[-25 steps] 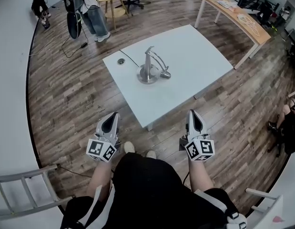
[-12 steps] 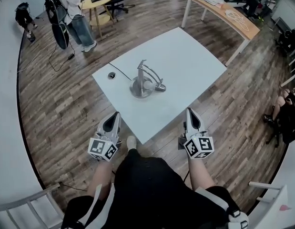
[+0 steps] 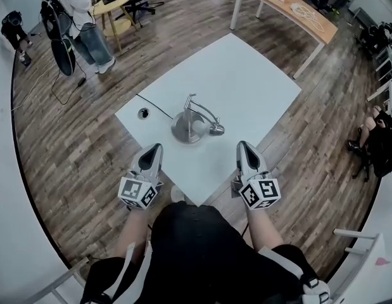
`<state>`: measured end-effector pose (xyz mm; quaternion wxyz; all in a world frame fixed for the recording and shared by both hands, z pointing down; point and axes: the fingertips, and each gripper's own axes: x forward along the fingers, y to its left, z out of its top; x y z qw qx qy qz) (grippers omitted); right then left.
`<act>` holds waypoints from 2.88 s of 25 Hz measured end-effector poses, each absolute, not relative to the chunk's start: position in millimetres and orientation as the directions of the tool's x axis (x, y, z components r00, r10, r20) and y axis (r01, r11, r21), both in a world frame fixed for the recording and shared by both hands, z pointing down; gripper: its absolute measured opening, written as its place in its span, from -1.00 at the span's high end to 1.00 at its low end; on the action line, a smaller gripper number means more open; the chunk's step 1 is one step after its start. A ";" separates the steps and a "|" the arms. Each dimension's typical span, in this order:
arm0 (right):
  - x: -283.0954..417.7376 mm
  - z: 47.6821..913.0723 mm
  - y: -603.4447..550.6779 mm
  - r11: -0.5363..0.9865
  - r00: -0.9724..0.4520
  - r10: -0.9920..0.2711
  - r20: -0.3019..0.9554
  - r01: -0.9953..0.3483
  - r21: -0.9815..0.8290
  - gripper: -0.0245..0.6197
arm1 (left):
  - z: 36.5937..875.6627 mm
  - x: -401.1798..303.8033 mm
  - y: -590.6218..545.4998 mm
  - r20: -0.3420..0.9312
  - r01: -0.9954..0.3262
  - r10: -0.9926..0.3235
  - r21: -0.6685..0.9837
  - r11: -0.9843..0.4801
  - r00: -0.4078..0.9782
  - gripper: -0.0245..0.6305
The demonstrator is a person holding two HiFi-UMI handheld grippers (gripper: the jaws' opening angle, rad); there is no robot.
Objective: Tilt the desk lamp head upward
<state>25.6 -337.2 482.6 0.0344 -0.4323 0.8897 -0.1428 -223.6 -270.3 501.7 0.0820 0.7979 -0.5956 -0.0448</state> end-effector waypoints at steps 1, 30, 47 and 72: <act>18.7 484.5 -338.6 0.588 -0.630 -0.774 0.063 -0.753 -0.296 0.91 | 505.0 -224.7 -275.2 0.030 -0.939 -0.954 0.188 -0.288 0.298 0.93; -49.4 554.3 -345.3 0.465 -0.586 -0.775 0.235 -0.781 -0.416 0.91 | 652.8 -200.1 -361.7 0.364 -0.777 -0.694 0.178 -0.603 0.622 0.42; -65.3 580.9 -347.8 0.463 -0.633 -0.726 0.268 -0.738 -0.491 0.67 | 703.7 -187.9 -378.4 0.508 -0.713 -0.581 0.098 -0.694 0.636 0.22; -54.3 602.4 -397.1 -0.173 -0.413 -0.910 0.030 0.314 -0.934 0.39 | 708.3 -183.3 -376.3 0.523 -0.670 -0.546 0.065 -0.739 0.654 0.22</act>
